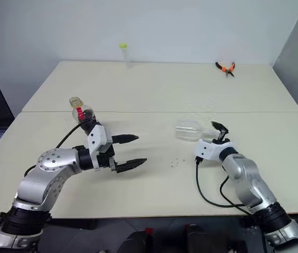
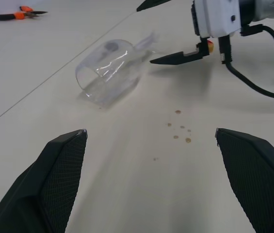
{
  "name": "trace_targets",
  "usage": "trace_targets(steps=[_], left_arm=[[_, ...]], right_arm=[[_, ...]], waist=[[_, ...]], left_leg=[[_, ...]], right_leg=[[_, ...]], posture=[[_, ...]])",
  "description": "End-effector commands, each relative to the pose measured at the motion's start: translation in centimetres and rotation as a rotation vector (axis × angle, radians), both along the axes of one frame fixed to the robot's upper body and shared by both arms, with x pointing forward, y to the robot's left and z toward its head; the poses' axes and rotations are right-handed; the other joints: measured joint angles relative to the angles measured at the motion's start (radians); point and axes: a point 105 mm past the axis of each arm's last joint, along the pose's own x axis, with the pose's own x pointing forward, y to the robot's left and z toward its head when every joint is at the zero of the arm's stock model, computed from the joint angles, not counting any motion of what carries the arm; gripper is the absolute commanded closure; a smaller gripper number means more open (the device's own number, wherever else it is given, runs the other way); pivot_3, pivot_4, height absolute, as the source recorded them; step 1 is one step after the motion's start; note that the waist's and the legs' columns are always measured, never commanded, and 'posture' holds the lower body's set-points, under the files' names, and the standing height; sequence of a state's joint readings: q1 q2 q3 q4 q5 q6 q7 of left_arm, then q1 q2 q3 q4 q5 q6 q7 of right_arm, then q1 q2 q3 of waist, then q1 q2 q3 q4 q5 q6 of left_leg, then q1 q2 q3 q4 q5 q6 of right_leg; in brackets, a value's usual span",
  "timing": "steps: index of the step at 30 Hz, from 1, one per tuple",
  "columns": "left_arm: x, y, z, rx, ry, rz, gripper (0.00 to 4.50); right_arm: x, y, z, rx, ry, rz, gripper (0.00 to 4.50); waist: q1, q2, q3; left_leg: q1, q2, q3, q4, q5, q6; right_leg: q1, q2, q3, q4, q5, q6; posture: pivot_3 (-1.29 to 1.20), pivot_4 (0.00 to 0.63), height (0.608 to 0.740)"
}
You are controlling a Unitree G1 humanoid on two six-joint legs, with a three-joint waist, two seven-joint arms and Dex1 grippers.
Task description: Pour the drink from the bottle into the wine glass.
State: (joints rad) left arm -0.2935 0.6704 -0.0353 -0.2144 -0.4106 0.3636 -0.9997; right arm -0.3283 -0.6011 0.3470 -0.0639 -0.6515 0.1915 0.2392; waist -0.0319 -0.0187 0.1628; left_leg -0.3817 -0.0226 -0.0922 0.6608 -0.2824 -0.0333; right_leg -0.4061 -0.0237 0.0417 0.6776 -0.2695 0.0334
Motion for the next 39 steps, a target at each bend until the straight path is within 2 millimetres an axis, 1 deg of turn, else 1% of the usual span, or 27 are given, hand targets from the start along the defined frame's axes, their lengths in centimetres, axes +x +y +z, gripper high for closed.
trace_targets(steps=[1, 3, 6, 11, 13, 14, 20, 21, 24, 25, 26, 29, 32, 33, 34, 35, 36, 39], left_arm=[[0.1, 0.8, 2.0, -0.008, -0.068, -0.004, 0.02], [0.6, 1.2, 2.3, -0.028, -0.074, 0.027, 0.02], [0.8, 1.4, 2.2, -0.027, -0.076, 0.041, 0.02], [0.9, 1.3, 2.4, -0.044, -0.082, 0.048, 0.02], [1.0, 1.3, 2.4, -0.045, -0.084, 0.053, 0.00], [1.0, 1.3, 2.4, -0.046, -0.085, 0.055, 0.00], [1.1, 1.2, 2.9, -0.064, -0.088, 0.064, 0.00], [1.2, 1.2, 3.0, -0.065, -0.092, 0.071, 0.00], [1.4, 1.5, 3.5, -0.083, -0.103, 0.104, 0.00], [1.5, 1.6, 3.8, -0.093, -0.112, 0.119, 0.00], [1.5, 1.7, 4.0, -0.099, -0.118, 0.129, 0.00], [1.7, 2.3, 4.9, -0.124, -0.135, 0.183, 0.00], [1.4, 3.4, 5.8, -0.155, -0.156, 0.205, 0.00], [1.0, 3.7, 5.8, -0.169, -0.135, 0.193, 0.00], [0.8, 3.8, 5.9, -0.177, -0.118, 0.181, 0.00], [0.4, 4.0, 5.8, -0.186, -0.080, 0.161, 0.00], [0.0, 4.0, 5.8, -0.192, -0.047, 0.144, 0.00], [-0.6, 4.1, 5.8, -0.164, -0.003, 0.106, 0.00]], right_arm=[[0.8, 0.1, 0.9, -0.037, -0.072, -0.008, 0.00], [1.3, -0.1, 0.5, -0.066, -0.083, -0.019, 0.00], [2.0, -0.4, -0.1, -0.101, -0.098, -0.038, 0.00], [2.8, -0.6, 0.0, -0.126, -0.137, -0.054, 0.00], [2.9, -0.5, 0.1, -0.129, -0.148, -0.055, 0.37], [2.9, -0.4, 0.1, -0.125, -0.152, -0.057, 0.64], [2.9, -0.2, 0.6, -0.092, -0.177, -0.073, 2.75], [2.9, 0.0, 0.9, -0.083, -0.185, -0.074, 3.17], [2.7, 0.3, 1.7, -0.064, -0.209, -0.069, 4.21], [2.6, 0.3, 2.0, -0.056, -0.216, -0.069, 4.37], [2.5, 0.3, 2.2, -0.051, -0.220, -0.069, 4.37], [2.1, 0.5, 3.8, 0.002, -0.245, -0.055, 4.37], [1.8, 1.6, 5.1, 0.214, -0.208, -0.018, 4.37], [1.7, 2.5, 5.5, 0.338, -0.191, 0.028, 4.37], [1.6, 3.0, 5.7, 0.419, -0.182, 0.060, 4.37], [1.4, 4.2, 5.6, 0.567, -0.123, 0.129, 4.37], [1.2, 5.1, 5.6, 0.671, -0.086, 0.191, 4.37], [1.0, 7.4, 4.6, 0.874, 0.052, 0.311, 4.37]], waist=[[0.000, 0.000, 0.000], [0.000, 0.000, 0.000], [-0.001, 0.000, 0.000], [-0.001, 0.000, 0.000], [-0.001, 0.000, 0.000], [-0.001, 0.000, 0.000], [-0.001, 0.000, 0.000], [-0.001, 0.000, 0.000], [-0.002, 0.000, 0.000], [-0.002, 0.000, 0.000], [-0.002, 0.000, 0.000], [-0.001, 0.000, 0.000], [-0.002, 0.000, 0.000], [-0.003, 0.000, 0.000], [-0.006, 0.000, 0.000], [-0.007, 0.000, 0.000], [-0.008, 0.000, 0.000], [-0.013, 0.001, 0.000]], left_leg=[[0.000, 0.000, 0.000, 0.000, 0.000, 0.000], [0.000, 0.000, 0.000, 0.000, 0.000, 0.000], [0.000, 0.000, 0.000, 0.000, 0.000, 0.000], [0.000, 0.000, 0.000, 0.000, 0.000, 0.000], [0.000, 0.000, 0.000, 0.000, 0.000, 0.000], [0.000, 0.000, 0.000, 0.000, 0.000, 0.000], [0.000, 0.000, 0.000, 0.000, 0.000, 0.000], [0.000, 0.000, 0.000, 0.000, 0.000, 0.000], [0.000, 0.000, 0.000, 0.000, 0.000, 0.000], [0.000, 0.000, 0.000, 0.000, 0.000, 0.000], [0.000, 0.000, 0.000, 0.000, 0.000, 0.000], [0.000, 0.000, 0.000, 0.000, 0.000, 0.000], [0.000, 0.000, 0.000, 0.000, 0.000, 0.000], [0.000, 0.001, 0.000, 0.000, 0.000, 0.000], [0.000, 0.001, 0.000, 0.000, 0.000, 0.000], [0.000, 0.001, 0.000, 0.000, 0.000, 0.000], [0.000, 0.001, 0.000, 0.000, 0.000, 0.001], [0.000, 0.001, -0.001, 0.000, -0.001, 0.001]], right_leg=[[0.000, 0.000, 0.000, 0.000, 0.000, 0.000], [0.000, 0.000, 0.000, 0.000, 0.000, 0.000], [0.000, 0.000, 0.000, 0.000, 0.000, 0.000], [0.000, 0.000, 0.000, 0.000, 0.000, 0.000], [0.000, 0.000, 0.000, 0.000, 0.000, 0.000], [0.000, 0.000, 0.001, 0.000, 0.000, 0.000], [0.000, 0.000, 0.000, 0.001, 0.000, 0.000], [0.000, 0.000, 0.000, 0.001, 0.000, 0.000], [0.000, 0.000, 0.000, 0.001, 0.000, 0.000], [-0.001, 0.000, 0.001, 0.001, 0.000, 0.000], [-0.001, 0.000, 0.001, 0.001, 0.000, 0.000], [-0.001, 0.000, 0.001, 0.001, 0.000, 0.000], [-0.001, 0.000, 0.001, 0.001, 0.000, 0.000], [-0.001, 0.000, 0.000, 0.001, 0.000, 0.000], [-0.001, 0.000, 0.001, 0.001, 0.000, 0.000], [-0.001, 0.001, 0.001, 0.001, 0.000, 0.000], [-0.001, 0.000, 0.000, 0.001, 0.000, 0.000], [-0.001, 0.001, 0.000, 0.001, 0.000, 0.000]], posture=[[0.00, 0.150, 0.740], [0.00, 0.150, 0.740], [0.00, 0.150, 0.740], [0.00, 0.150, 0.740], [0.00, 0.150, 0.740], [0.00, 0.150, 0.740], [0.00, 0.150, 0.740], [0.00, 0.150, 0.740], [0.00, 0.150, 0.740], [0.00, 0.150, 0.740], [0.00, 0.150, 0.740], [0.00, 0.150, 0.740], [0.00, 0.150, 0.740], [0.00, 0.150, 0.740], [0.00, 0.150, 0.740], [0.00, 0.150, 0.740], [0.00, 0.150, 0.740], [0.00, 0.150, 0.740]])
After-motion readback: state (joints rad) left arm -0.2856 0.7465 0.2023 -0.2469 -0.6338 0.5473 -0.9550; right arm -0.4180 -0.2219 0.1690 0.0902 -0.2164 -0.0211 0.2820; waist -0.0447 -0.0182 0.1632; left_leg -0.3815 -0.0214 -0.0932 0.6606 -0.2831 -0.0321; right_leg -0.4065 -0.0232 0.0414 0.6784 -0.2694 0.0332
